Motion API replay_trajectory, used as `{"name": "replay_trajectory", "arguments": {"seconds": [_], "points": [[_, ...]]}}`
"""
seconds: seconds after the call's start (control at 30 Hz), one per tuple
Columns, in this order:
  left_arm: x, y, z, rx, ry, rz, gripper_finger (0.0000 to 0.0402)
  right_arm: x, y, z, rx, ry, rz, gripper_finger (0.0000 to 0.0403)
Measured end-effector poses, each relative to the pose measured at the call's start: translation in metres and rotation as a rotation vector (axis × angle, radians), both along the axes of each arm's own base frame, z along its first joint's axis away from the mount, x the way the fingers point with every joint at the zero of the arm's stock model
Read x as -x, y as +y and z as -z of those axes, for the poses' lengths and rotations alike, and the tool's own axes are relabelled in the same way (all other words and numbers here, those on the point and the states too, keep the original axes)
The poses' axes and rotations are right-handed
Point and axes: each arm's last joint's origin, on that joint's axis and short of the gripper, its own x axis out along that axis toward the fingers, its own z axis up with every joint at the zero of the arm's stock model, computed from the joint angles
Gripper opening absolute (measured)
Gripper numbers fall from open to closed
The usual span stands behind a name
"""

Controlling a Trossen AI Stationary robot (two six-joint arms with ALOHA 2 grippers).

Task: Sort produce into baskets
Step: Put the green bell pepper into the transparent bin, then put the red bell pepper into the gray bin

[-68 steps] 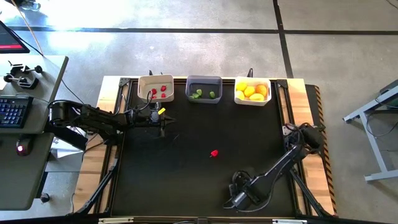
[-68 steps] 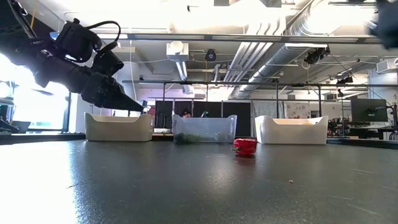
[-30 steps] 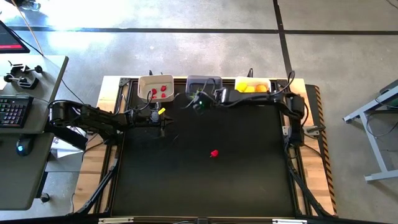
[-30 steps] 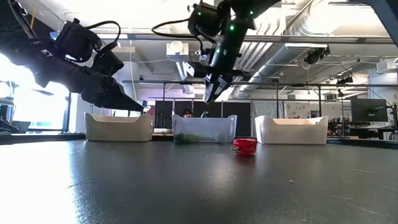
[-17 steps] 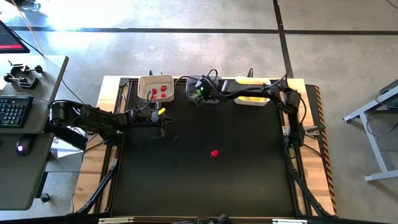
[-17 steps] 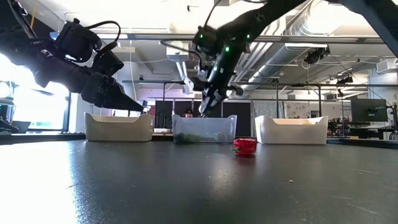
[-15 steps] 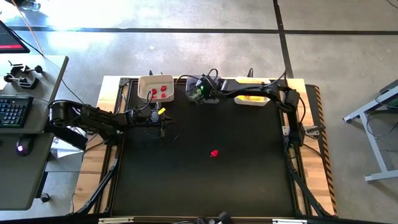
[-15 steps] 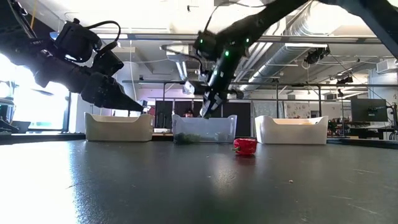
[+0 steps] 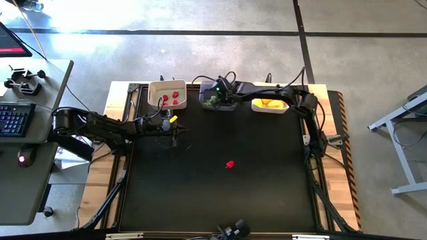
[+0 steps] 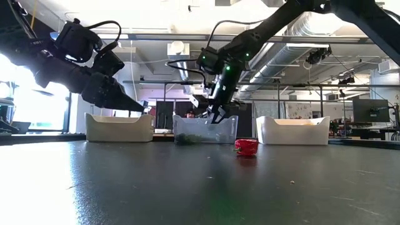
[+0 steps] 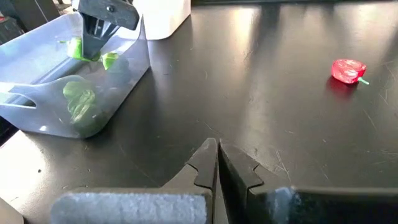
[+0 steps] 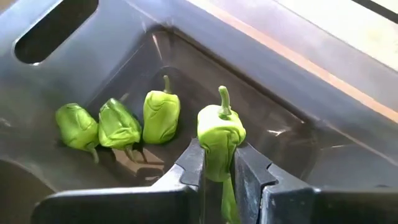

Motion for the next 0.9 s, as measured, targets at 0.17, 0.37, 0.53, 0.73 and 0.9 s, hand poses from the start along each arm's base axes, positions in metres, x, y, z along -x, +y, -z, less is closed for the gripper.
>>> {"name": "replay_trajectory", "arguments": {"seconds": [0.17,0.37,0.53,0.73,0.9], "points": [[0.000,0.000,0.000,0.000,0.000,0.000,0.0002,-0.004,-0.001,-0.009,0.014,-0.022,-0.008,0.0042],[0.000,0.000,0.000,0.000,0.000,0.000,0.0002,-0.006,-0.003,-0.015,0.019,-0.045,0.006,0.0091],[0.000,0.000,0.000,0.000,0.000,0.000,0.0002,-0.006,-0.002,-0.015,0.021,-0.037,-0.005,0.0151],[0.000,0.000,0.000,0.000,0.000,0.000,0.0002,-0.005,0.014,-0.041,0.045,-0.051,-0.090,0.0188],[0.000,0.000,0.000,0.001,0.001,0.000,0.0002,0.000,0.050,-0.077,0.088,-0.046,-0.133,0.0155]]}}
